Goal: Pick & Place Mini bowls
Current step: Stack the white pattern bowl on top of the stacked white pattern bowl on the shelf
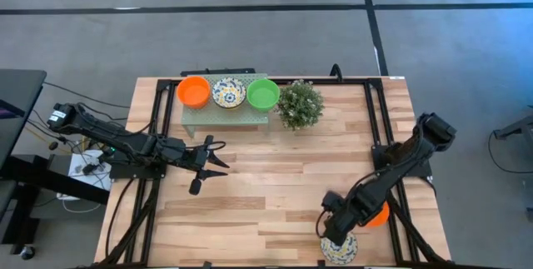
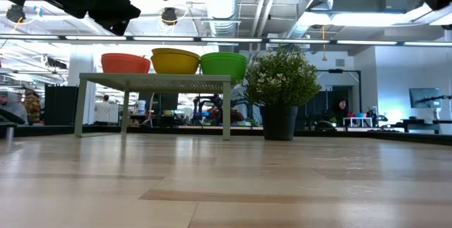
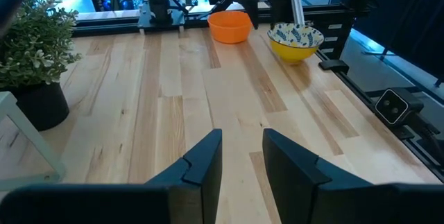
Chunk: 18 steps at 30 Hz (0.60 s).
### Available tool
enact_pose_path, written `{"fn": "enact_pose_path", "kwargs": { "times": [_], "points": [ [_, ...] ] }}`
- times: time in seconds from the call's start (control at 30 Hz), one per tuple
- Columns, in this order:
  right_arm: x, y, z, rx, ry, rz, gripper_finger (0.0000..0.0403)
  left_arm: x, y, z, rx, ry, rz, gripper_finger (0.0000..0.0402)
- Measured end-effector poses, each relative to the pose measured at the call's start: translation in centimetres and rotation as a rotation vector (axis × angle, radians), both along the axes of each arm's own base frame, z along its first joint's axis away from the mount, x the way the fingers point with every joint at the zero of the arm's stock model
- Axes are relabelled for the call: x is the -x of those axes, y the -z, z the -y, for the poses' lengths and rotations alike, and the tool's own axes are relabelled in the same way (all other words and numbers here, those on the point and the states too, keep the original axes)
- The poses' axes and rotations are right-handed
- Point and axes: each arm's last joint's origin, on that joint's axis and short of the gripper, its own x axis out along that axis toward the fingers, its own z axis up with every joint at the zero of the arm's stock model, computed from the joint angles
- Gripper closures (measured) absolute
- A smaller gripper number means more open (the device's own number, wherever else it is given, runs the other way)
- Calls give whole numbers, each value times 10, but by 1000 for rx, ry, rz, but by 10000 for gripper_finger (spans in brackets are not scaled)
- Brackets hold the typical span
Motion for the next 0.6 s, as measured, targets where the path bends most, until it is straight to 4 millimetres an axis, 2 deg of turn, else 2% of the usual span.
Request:
{"fn": "enact_pose_path", "kwargs": {
  "times": [0.2, 0.37, 0.5, 0.6],
  "points": [
    [-3, 23, -12, -22, -26, -90, 200, 0, 0, 0, 0, 0, 0, 295],
    [-10, 39, -20, -57, -65, -116, 190, 0, 0, 0, 0, 0, 0, 295],
    [-11, 48, -21, -44, -90, -144, 213, 0, 0, 0, 0, 0, 0, 295],
    [-13, 50, -20, -60, -123, -144, 262, 0, 0, 0, 0, 0, 0, 295]
  ]
}}
